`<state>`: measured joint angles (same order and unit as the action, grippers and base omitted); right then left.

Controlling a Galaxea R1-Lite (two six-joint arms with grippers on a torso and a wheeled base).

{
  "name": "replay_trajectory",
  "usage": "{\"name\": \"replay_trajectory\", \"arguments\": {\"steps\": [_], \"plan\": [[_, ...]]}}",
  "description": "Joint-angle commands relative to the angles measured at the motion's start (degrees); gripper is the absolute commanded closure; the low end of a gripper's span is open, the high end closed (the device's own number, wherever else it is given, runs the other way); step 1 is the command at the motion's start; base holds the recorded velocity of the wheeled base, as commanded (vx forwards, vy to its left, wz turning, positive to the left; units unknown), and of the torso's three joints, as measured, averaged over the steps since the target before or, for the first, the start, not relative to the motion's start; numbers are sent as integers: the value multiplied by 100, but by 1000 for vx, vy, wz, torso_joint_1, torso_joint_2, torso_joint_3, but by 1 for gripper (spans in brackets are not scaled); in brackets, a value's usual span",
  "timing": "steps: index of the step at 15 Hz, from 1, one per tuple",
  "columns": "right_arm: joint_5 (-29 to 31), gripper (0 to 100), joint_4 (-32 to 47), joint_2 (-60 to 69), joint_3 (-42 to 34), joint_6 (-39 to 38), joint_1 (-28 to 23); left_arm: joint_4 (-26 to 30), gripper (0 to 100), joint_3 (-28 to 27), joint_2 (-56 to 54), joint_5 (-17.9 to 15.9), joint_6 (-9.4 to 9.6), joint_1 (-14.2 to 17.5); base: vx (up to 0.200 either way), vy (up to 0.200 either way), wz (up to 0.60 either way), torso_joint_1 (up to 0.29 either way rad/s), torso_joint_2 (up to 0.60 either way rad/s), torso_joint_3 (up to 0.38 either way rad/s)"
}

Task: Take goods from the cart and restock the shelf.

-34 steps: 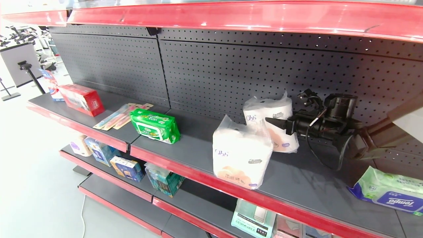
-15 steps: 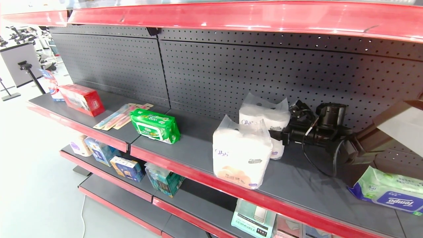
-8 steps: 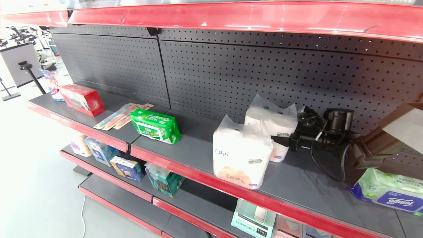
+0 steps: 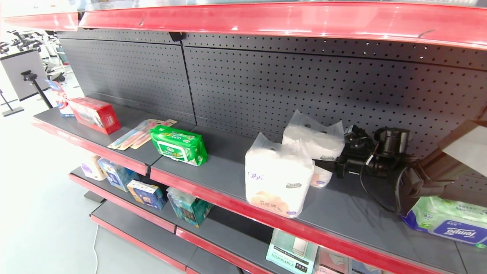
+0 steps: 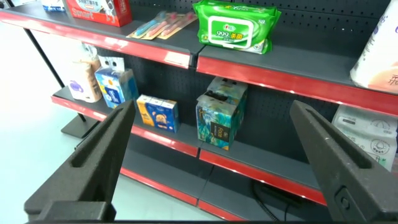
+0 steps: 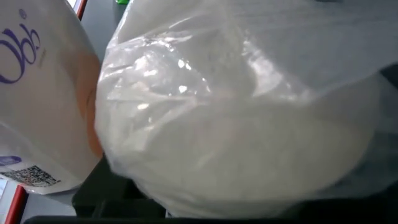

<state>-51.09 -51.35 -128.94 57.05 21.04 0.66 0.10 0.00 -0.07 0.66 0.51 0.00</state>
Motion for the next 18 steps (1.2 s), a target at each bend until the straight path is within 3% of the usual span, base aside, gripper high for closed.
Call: {"name": "replay_trajectory", "arguments": {"steps": [1, 18], "plan": [[3, 100, 19, -8, -1, -21, 92, -1, 0, 0, 7, 4, 2, 0, 0, 0, 0, 0, 0, 0], [890, 100, 11, 18, 8, -364, 532, -1, 0, 0, 7, 4, 2, 0, 0, 0, 0, 0, 0, 0]]}}
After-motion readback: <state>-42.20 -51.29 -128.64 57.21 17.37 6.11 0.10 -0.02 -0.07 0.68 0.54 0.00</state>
